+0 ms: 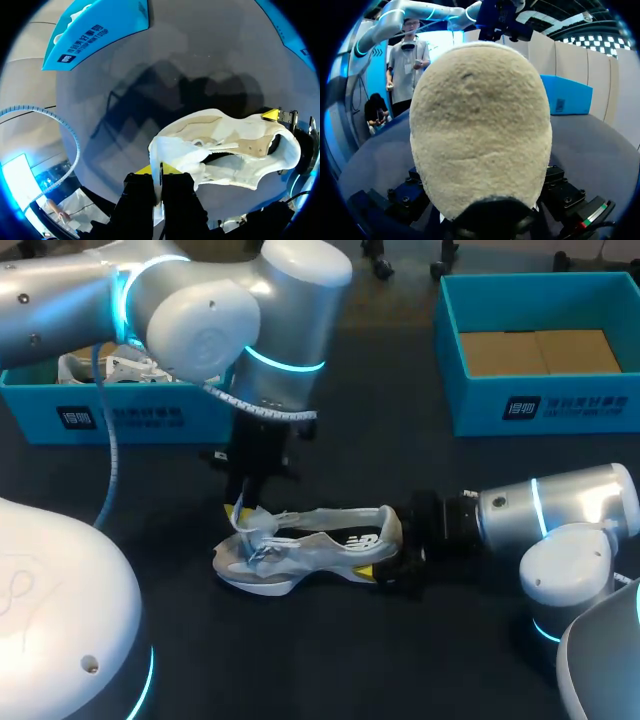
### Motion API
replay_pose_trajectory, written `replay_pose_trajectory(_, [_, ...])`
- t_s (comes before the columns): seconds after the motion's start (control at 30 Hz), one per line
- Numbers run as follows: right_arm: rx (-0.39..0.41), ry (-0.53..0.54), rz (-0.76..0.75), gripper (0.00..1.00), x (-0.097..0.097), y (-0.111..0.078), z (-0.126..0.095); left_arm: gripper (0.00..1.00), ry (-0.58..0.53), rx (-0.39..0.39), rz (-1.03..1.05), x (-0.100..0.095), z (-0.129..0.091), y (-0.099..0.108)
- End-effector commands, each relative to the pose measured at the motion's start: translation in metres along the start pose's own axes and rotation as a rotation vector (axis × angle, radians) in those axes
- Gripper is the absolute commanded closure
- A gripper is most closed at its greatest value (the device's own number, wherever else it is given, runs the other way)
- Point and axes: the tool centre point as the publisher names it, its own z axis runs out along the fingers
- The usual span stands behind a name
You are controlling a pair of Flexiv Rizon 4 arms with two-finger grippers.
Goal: Take the shoe out of the shoebox, open the shoe tongue, remove and reinsert the insole, then place the shoe into the shoebox
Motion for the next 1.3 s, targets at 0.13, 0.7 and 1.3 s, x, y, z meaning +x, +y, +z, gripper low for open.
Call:
replay_pose_trajectory(0.13, [0.005, -0.001, 0.0, 1.0, 0.0, -0.002, -0.001, 1.0, -0.012, -0.001, -0.011, -0.014, 0.018, -0.001])
replay_pose_trajectory(0.7, [0.005, -0.001, 0.0, 1.0, 0.0, -0.002, -0.001, 0.68, -0.082, -0.034, -0.017, -0.023, 0.053, 0.004])
replay_pose_trajectory(1.3, [0.005, -0.001, 0.0, 1.0, 0.0, -0.002, -0.001, 0.63, -0.114, -0.02, -0.032, -0.024, 0.067, 0.001])
